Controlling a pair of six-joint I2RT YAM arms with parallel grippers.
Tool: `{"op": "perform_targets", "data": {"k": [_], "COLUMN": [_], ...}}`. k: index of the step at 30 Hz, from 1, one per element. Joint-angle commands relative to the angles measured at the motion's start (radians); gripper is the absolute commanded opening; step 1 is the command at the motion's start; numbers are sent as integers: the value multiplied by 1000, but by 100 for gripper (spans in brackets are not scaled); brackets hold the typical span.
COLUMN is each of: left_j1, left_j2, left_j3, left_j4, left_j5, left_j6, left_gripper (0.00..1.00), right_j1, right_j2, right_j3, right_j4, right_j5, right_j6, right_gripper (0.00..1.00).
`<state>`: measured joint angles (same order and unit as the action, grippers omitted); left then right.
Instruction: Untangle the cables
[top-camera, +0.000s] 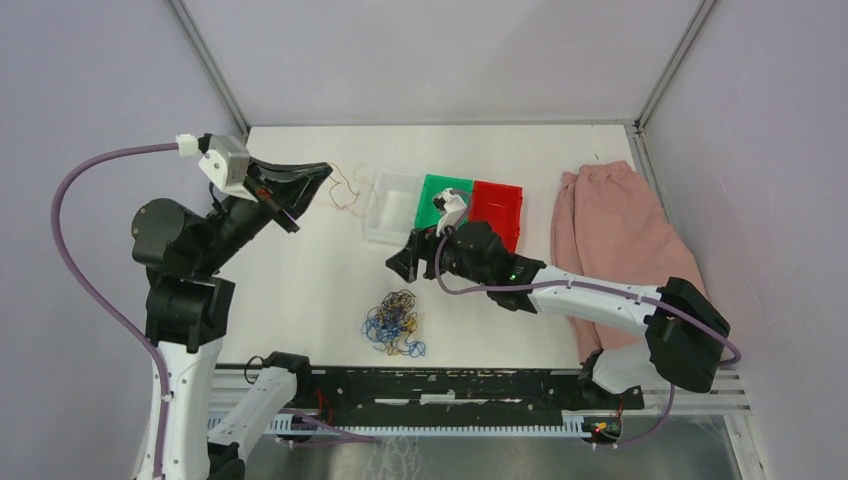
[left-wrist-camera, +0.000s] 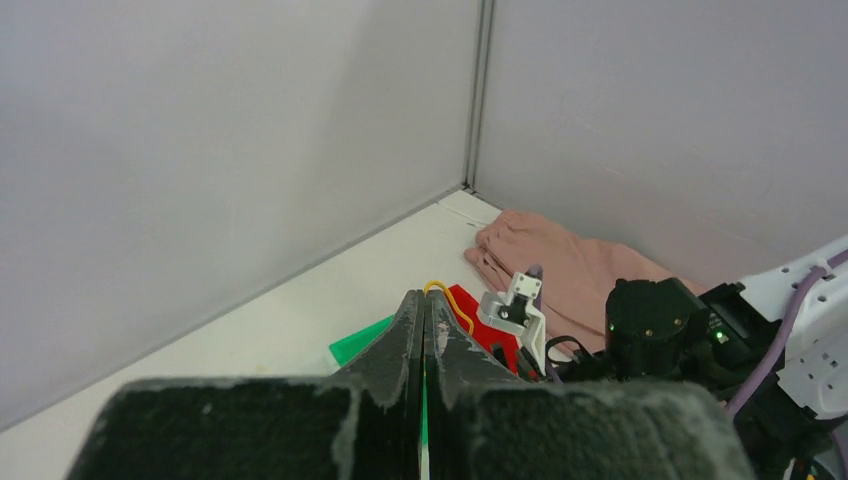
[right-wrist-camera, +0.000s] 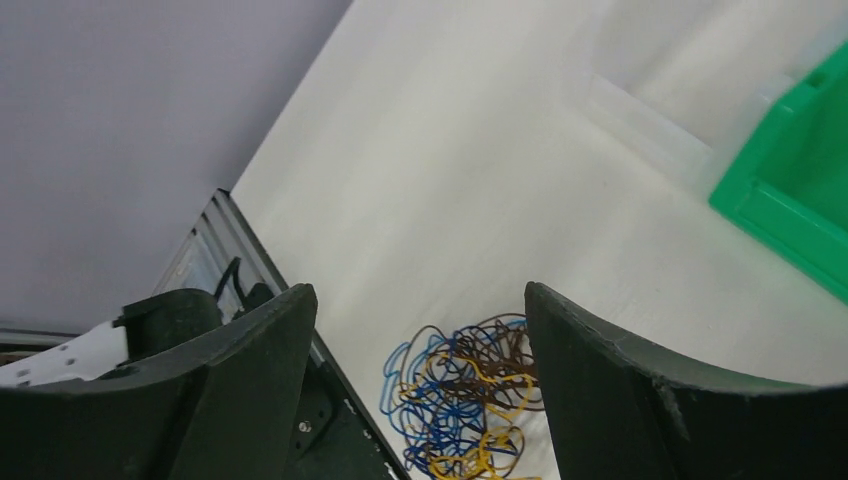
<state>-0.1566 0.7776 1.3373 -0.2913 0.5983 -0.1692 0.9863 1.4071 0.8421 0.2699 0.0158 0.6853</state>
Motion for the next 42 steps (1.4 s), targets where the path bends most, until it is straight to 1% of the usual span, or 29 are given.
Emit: {"op": "perform_targets", "data": {"k": [1, 5, 9, 13, 18, 21, 24, 28, 33, 38, 42], "left_j1": [3, 3, 3, 1, 2, 3, 2, 2, -8, -31, -54], "left_j2": [14, 35, 49, 54, 68, 108, 174, 265, 388, 498, 580], "left_j3": [2, 50, 56, 16, -83, -126, -135, -143, -118, -102, -58], "left_j4": [29, 18, 16, 24, 114, 188, 230, 304, 386, 459, 450], "left_j5": [83, 90, 100, 124, 124, 95, 63, 37, 23, -15, -42], "left_j6": [-21, 18, 10, -3, 11, 31, 62, 67, 62, 92, 152], "left_gripper": [3, 3, 3, 3, 3, 3, 3, 3, 3, 3, 3], "right_j1": [2, 2, 1, -9, -66, -116, -169, -231, -292, -331, -346], "right_j2": [-32, -19, -3, 27, 59, 68, 70, 76, 77, 50, 19], "right_j3": [81, 106, 178, 268, 338, 339, 316, 292, 281, 245, 213], "right_j4": [29, 28, -22, -82, -118, -136, -141, -147, -179, -190, -191], "right_j5": [-81, -122, -150, -160, -173, -171, -163, -157, -146, -120, -91], "right_j6": [-37, -52, -102, -151, -176, -177, -174, -170, -166, -152, -150], "right_gripper": [83, 85, 87, 87, 84, 83, 82, 81, 80, 79, 79]}}
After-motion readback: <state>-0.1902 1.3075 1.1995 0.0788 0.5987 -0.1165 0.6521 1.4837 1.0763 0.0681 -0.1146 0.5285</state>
